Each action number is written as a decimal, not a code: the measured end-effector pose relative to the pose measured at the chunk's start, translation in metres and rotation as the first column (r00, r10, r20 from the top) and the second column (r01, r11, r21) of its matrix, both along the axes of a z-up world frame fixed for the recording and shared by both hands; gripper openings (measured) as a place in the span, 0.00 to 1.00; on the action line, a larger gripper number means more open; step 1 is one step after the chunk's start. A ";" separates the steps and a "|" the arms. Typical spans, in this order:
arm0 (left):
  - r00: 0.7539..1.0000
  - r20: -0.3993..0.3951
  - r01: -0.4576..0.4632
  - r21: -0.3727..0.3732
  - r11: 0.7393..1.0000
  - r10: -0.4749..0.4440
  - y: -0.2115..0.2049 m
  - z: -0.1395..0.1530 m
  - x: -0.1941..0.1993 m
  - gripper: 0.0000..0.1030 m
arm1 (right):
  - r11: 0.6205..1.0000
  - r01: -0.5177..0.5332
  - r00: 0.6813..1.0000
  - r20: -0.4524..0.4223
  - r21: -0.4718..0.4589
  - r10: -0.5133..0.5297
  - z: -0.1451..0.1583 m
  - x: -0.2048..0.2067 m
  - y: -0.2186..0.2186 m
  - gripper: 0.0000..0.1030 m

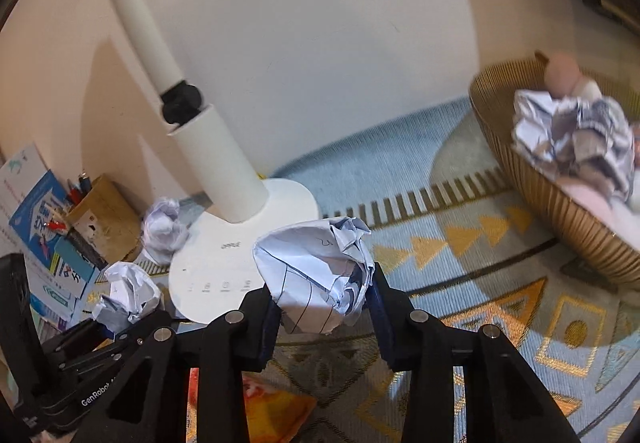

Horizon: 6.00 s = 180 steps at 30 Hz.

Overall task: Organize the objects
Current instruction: 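Close the right tool on a paper ball while the left tool grasps another paper ball, then carry both paper balls over the amber bowl and open both tools, then move the right tool to the orange snack bag while the left tool reaches a paper ball, then grasp the orange snack bag with the right tool while the left tool grasps the paper ball, then carry the snack bag and paper ball over the amber bowl and open both tools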

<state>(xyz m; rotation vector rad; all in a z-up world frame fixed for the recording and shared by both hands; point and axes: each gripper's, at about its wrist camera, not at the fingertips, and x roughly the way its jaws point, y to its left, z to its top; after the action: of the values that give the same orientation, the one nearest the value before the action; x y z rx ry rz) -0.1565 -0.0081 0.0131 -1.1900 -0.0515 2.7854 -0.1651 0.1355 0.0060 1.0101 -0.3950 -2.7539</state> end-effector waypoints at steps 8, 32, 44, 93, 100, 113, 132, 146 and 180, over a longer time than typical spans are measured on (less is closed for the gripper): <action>0.999 -0.047 -0.018 0.004 1.000 0.018 0.005 0.002 -0.002 0.35 | 0.999 -0.028 0.992 -0.120 -0.018 0.025 0.012 0.019 0.003 0.38; 0.937 -0.348 0.007 -0.030 1.000 -0.017 0.018 0.044 0.044 0.37 | 0.995 0.013 0.947 -0.319 -0.098 -0.044 0.036 0.051 0.029 0.38; 0.889 -0.380 0.289 0.030 0.957 -0.257 0.171 0.115 -0.028 0.39 | 0.984 0.140 0.965 -0.206 -0.110 -0.160 0.106 0.028 0.182 0.39; 1.000 -0.014 0.014 0.044 0.999 -0.013 -0.034 0.037 -0.073 0.99 | 0.932 -0.265 0.961 0.151 0.248 0.233 0.017 0.045 -0.040 1.00; 0.995 0.080 -0.064 0.126 0.990 0.054 -0.057 -0.004 -0.104 0.99 | 0.872 -0.367 0.924 0.233 0.325 0.302 -0.033 0.043 -0.072 1.00; 0.994 0.081 -0.079 0.118 0.990 0.070 -0.053 -0.019 -0.102 0.99 | 0.878 -0.351 0.932 0.214 0.325 0.293 -0.027 0.042 -0.068 1.00; 0.988 0.044 -0.156 0.296 0.943 0.149 -0.075 -0.028 -0.099 0.99 | 0.878 -0.351 0.932 0.214 0.326 0.293 -0.025 0.045 -0.068 1.00; 0.970 0.031 -0.240 0.254 0.937 0.240 -0.079 -0.031 -0.081 0.52 | 0.894 -0.365 0.930 0.148 0.259 0.336 -0.017 0.058 -0.062 0.37; 0.924 -0.377 0.114 0.094 0.989 -0.070 0.036 0.070 0.039 0.52 | 0.998 0.034 0.961 -0.273 -0.055 -0.048 0.118 0.067 0.103 0.33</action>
<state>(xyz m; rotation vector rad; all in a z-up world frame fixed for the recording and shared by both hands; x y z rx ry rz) -0.1170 0.0281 0.0826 -0.6048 -0.1160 2.8276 -0.0980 0.2387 0.1237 0.6015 -0.4413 -2.8502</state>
